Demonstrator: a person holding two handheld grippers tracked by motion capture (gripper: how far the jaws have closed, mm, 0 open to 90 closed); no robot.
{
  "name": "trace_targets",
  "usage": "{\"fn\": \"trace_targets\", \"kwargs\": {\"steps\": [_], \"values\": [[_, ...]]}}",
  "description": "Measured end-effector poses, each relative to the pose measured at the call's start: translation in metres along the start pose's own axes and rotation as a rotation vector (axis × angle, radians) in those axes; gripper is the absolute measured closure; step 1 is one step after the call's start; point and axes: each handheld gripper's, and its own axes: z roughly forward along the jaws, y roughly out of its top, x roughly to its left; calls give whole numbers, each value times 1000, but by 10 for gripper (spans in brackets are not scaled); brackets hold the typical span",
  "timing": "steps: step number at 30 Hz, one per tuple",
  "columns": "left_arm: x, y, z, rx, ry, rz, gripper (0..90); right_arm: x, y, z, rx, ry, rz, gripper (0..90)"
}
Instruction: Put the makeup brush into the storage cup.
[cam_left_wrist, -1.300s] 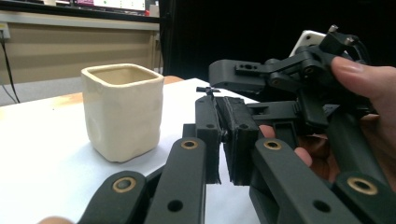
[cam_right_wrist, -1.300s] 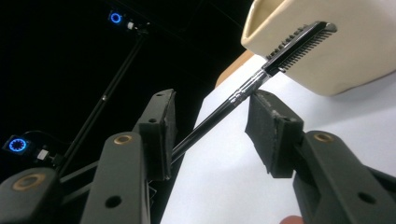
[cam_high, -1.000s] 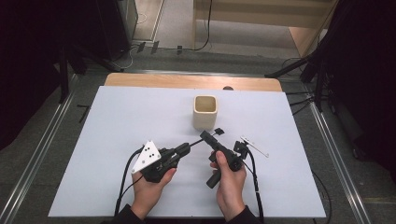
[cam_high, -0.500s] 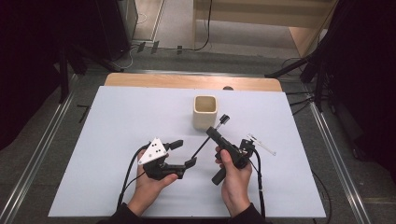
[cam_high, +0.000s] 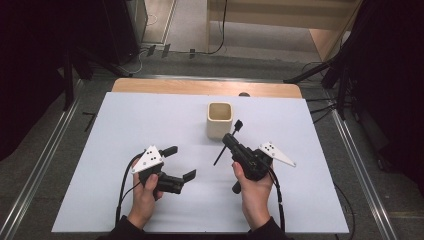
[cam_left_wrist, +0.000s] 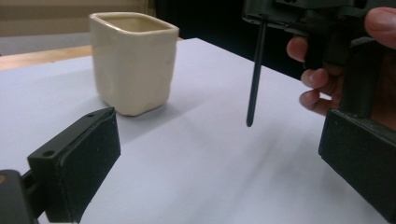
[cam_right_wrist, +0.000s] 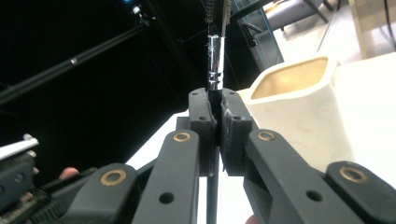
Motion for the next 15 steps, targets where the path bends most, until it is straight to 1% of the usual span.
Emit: {"fn": "trace_targets", "kwargs": {"steps": [2,6,9,13,15], "values": [[4,-1,-5,-12,8,-4,0,0,1,0,-2,-4,-23,866],[12,-3,-17,-16,42,-1,0,1,4,0,6,-12,-62,866],[17,-7,-29,-34,70,3,0,2,7,0,12,-17,-92,866],[25,-11,-44,-50,106,9,0,1,9,0,14,-20,-115,866],[29,-13,-52,-52,117,9,0,1,10,1,19,-24,-121,866]]}}
